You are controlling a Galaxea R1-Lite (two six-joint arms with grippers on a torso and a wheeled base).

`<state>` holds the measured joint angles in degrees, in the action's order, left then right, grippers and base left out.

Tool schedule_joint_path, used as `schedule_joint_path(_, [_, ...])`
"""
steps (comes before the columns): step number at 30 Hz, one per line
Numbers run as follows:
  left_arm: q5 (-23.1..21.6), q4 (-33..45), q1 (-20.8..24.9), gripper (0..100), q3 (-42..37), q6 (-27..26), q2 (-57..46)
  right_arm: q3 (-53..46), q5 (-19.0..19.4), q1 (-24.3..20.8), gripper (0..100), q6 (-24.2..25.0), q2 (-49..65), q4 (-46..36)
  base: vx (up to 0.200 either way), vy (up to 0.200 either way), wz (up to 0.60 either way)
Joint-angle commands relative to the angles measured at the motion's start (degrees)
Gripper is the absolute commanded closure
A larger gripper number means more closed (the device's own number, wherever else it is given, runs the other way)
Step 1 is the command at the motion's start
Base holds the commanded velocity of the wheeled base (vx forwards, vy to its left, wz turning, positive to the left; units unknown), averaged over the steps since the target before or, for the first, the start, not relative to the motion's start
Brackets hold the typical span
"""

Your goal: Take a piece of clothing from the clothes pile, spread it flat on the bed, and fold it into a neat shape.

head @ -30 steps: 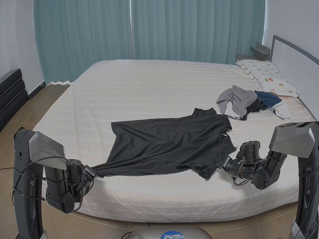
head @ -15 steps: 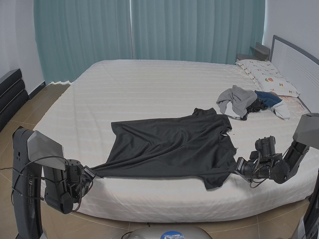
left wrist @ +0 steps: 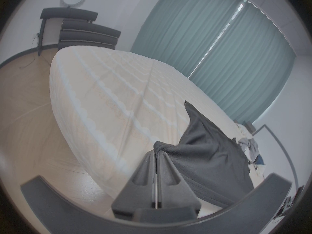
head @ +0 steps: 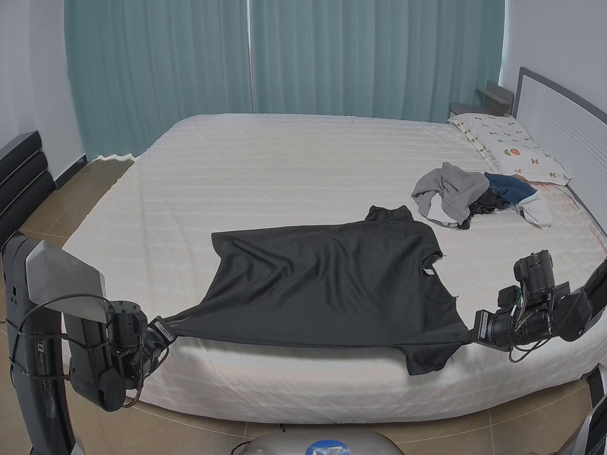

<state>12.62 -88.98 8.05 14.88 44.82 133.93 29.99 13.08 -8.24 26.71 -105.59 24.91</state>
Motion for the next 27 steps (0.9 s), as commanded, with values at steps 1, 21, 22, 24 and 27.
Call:
schedule_joint_path(1, [0.04, -0.67, -0.05, 100, -2.84, -3.25, -1.91, -0.37, -0.16, 0.15, 100, -2.45, 2.76, -3.64, 0.000, 0.000, 0.00])
schedule_joint_path(21, [-0.14, -0.67, 1.71, 100, -5.39, -6.68, 5.73, 0.25, -0.69, 0.07, 100, -12.12, -7.78, -10.75, 0.000, 0.000, 0.00])
schedule_joint_path(22, [-0.22, -0.67, 2.06, 0, -5.39, -6.59, 5.91, 0.51, -0.60, 0.07, 0, -12.03, -8.58, -10.67, 0.000, 0.000, 0.00])
schedule_joint_path(24, [-0.22, -0.76, 2.41, 0, -5.30, -6.50, 6.35, 0.95, -0.69, 0.15, 0, -11.77, -9.01, -10.23, 0.000, 0.000, 0.00])
schedule_joint_path(27, [-0.31, -0.76, 2.50, 0, -5.22, -6.33, 6.61, 1.56, -0.60, 0.86, 0, -11.33, -8.66, -9.09, 0.000, 0.000, 0.00])
